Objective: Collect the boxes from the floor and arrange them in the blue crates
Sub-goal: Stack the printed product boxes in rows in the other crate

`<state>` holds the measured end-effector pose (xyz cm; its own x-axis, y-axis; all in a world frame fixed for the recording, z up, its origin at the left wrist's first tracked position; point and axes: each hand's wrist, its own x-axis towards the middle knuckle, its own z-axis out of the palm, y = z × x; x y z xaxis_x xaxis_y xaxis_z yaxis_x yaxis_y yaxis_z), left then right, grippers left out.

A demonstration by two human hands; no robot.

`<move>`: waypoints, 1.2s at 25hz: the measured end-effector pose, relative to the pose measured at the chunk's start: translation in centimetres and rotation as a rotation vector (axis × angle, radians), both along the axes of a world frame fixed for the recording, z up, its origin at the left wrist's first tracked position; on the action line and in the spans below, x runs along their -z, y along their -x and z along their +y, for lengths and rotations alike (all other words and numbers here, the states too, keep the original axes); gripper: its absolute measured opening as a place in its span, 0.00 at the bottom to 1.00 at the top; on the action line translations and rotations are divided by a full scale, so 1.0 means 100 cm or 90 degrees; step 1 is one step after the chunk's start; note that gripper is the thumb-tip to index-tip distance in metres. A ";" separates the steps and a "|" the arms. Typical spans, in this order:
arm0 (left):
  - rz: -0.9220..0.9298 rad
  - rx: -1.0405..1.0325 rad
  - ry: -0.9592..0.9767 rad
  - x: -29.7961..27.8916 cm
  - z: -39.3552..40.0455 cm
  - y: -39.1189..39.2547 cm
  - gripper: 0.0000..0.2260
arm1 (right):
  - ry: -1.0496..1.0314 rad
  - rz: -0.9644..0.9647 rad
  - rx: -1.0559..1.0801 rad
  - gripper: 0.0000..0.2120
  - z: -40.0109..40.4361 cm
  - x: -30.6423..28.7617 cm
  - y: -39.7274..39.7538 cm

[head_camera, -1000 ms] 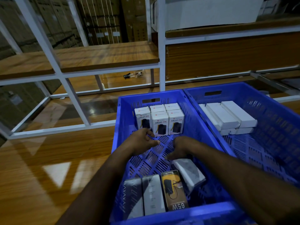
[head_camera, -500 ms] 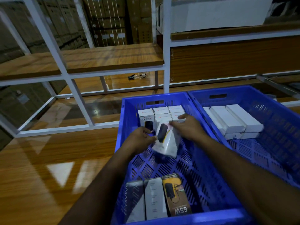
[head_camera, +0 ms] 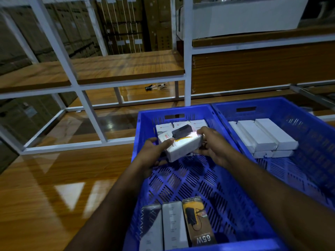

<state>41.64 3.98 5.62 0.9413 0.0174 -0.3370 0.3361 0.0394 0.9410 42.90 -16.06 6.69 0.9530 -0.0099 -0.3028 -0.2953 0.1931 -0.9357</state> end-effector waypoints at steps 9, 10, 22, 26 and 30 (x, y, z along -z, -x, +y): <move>-0.126 -0.146 0.093 -0.003 0.003 -0.005 0.25 | 0.017 0.032 -0.240 0.18 0.008 0.000 0.013; -0.145 -0.127 0.082 -0.003 0.002 -0.005 0.22 | 0.000 0.028 -0.250 0.18 0.008 0.000 0.015; -0.091 -0.119 0.012 -0.004 -0.005 0.000 0.18 | 0.217 -0.221 -0.200 0.32 0.018 0.002 0.023; -0.090 -0.030 0.045 -0.010 -0.007 0.004 0.26 | 0.302 -0.338 -0.248 0.25 0.023 0.011 0.024; -0.088 0.054 0.117 -0.012 -0.002 0.007 0.27 | 0.264 -0.392 -0.230 0.13 0.023 0.008 0.021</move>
<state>40.94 3.81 6.80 0.9741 -0.1133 -0.1958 0.2148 0.1909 0.9578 40.83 -13.75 5.92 0.9131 0.3323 0.2362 0.3165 -0.2124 -0.9245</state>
